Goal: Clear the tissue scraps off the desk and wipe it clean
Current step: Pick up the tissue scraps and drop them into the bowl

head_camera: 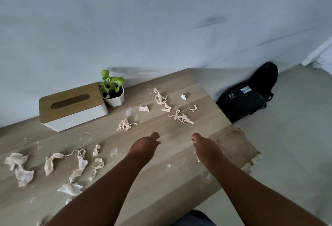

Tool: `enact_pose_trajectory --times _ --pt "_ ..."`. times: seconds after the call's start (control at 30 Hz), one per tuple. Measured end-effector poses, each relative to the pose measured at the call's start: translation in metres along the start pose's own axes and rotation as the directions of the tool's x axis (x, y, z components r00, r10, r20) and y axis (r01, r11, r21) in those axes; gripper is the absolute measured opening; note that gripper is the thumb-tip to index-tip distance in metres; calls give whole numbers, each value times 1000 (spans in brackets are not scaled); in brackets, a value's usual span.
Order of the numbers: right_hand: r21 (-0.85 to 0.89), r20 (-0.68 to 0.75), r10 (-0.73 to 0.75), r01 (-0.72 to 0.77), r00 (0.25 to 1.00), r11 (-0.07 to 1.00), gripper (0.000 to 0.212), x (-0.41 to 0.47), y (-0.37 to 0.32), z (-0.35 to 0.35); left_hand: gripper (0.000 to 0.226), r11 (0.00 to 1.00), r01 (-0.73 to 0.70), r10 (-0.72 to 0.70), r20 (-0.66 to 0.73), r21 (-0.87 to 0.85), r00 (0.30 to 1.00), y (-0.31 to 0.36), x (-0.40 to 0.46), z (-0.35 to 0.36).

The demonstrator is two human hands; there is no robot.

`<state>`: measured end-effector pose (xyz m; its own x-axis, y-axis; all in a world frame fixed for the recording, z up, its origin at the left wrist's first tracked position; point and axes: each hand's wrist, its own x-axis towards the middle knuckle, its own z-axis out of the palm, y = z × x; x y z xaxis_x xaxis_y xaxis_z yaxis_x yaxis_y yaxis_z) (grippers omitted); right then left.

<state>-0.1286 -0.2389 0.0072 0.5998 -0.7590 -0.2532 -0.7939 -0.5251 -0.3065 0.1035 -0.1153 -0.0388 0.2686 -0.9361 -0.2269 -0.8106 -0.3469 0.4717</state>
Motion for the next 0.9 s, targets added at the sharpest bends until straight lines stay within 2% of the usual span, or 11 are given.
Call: enact_pose_trajectory --times 0.27,0.37,0.47,0.6,0.77,0.9 --pt "-72 -99 -37 30 994 997 27 10 9 9 33 996 32 -33 2 80 999 7 4 -2" --pt "-1 -106 -38 38 994 999 33 15 12 5 36 994 54 -51 -28 96 998 10 7 -2" --pt "88 -49 -34 38 998 995 38 25 19 -3 37 993 88 -84 -53 83 995 16 11 0" --pt "131 -47 -73 79 996 988 40 42 35 -10 38 992 105 -100 -75 69 992 32 20 6" --pt "156 -71 -117 127 991 980 39 57 55 -16 35 996 87 -80 -181 30 980 54 31 14" --pt "181 -55 -121 129 991 975 43 67 71 -19 33 994 111 -111 -157 -12 981 68 44 25"
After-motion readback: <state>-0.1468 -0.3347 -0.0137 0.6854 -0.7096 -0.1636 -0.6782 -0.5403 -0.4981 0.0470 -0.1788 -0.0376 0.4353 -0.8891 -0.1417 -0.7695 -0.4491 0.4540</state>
